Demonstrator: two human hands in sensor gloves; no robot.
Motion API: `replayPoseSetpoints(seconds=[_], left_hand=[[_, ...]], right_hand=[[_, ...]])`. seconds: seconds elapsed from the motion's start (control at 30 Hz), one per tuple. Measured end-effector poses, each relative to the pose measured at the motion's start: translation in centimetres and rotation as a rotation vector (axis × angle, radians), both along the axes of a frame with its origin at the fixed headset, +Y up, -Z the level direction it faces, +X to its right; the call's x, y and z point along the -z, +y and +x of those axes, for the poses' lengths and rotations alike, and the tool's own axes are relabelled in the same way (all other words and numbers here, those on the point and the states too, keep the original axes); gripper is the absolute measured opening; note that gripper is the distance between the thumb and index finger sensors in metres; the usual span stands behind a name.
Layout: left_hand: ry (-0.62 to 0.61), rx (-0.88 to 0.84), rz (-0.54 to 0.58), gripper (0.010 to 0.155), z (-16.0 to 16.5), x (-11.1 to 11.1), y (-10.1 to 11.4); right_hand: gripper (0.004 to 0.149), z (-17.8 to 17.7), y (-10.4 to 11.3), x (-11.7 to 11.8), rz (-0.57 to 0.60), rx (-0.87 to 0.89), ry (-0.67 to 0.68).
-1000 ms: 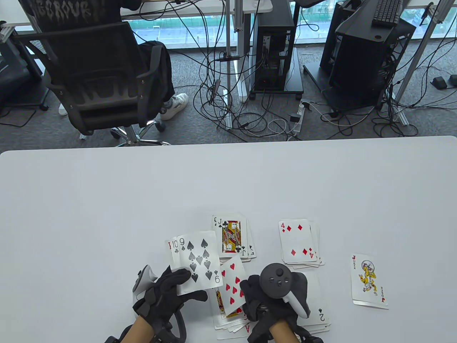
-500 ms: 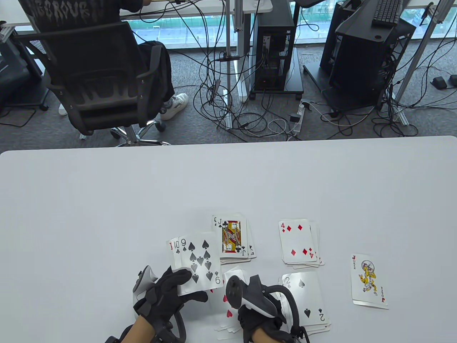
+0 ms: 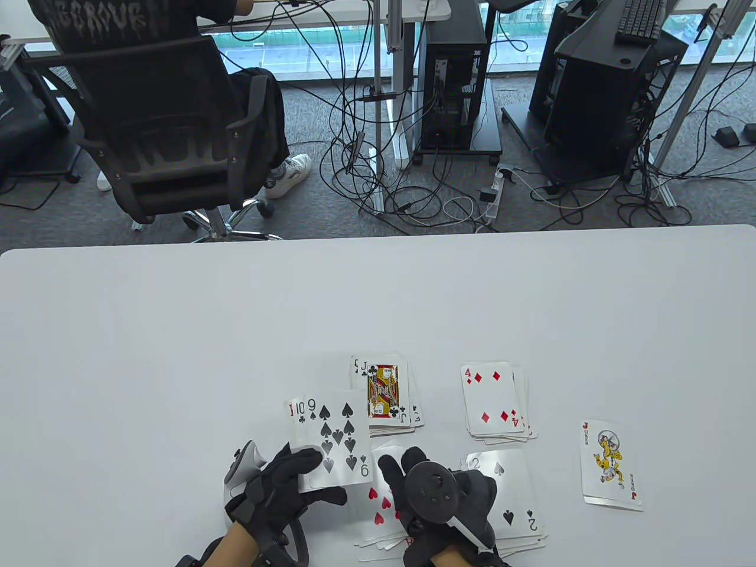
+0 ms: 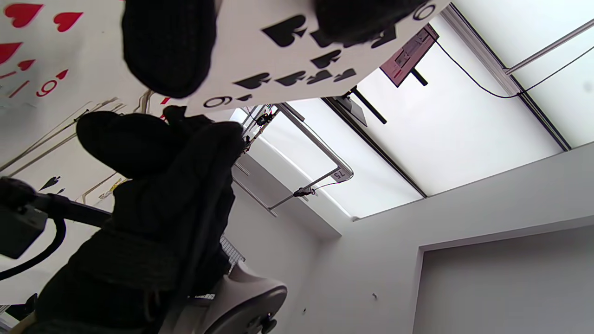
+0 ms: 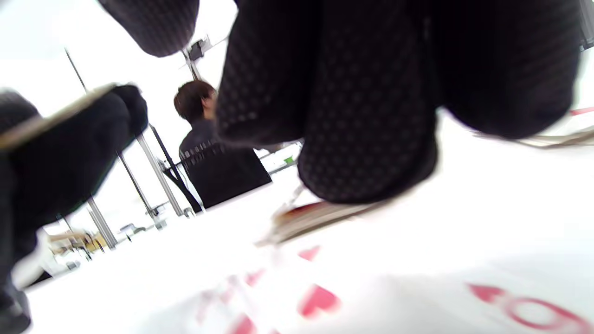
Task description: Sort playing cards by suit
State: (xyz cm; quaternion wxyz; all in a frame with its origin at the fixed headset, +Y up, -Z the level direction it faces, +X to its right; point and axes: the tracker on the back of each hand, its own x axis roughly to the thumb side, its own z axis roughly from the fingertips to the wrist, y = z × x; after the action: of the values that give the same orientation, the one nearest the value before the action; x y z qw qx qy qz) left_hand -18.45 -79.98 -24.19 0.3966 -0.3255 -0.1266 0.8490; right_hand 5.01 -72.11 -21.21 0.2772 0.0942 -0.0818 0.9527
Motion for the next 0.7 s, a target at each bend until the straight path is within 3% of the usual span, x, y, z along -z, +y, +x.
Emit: replayPoseSetpoints(seconds=[0.1, 0.27, 0.57, 0.7], left_hand=[[-0.037, 0.014, 0.016, 0.048, 0.6, -0.3, 0.1], [-0.079, 0.014, 0.009, 0.048, 1.3, -0.6, 0.0], [-0.077, 0.031, 0.003, 0.048, 1.2, -0.5, -0.1], [-0.081, 0.032, -0.001, 0.048, 1.2, -0.6, -0.1]], right_hand=[[0.072, -0.4, 0.1, -0.4, 0.039, 0.075, 0.044], [0.087, -2.1, -1.2, -0.6, -0.007, 0.048, 0.139], [0.075, -2.2, -1.2, -0.6, 0.075, 0.111, 0.058], [0.060, -1.7, -1.1, -0.6, 0.091, 0.175, 0.030]])
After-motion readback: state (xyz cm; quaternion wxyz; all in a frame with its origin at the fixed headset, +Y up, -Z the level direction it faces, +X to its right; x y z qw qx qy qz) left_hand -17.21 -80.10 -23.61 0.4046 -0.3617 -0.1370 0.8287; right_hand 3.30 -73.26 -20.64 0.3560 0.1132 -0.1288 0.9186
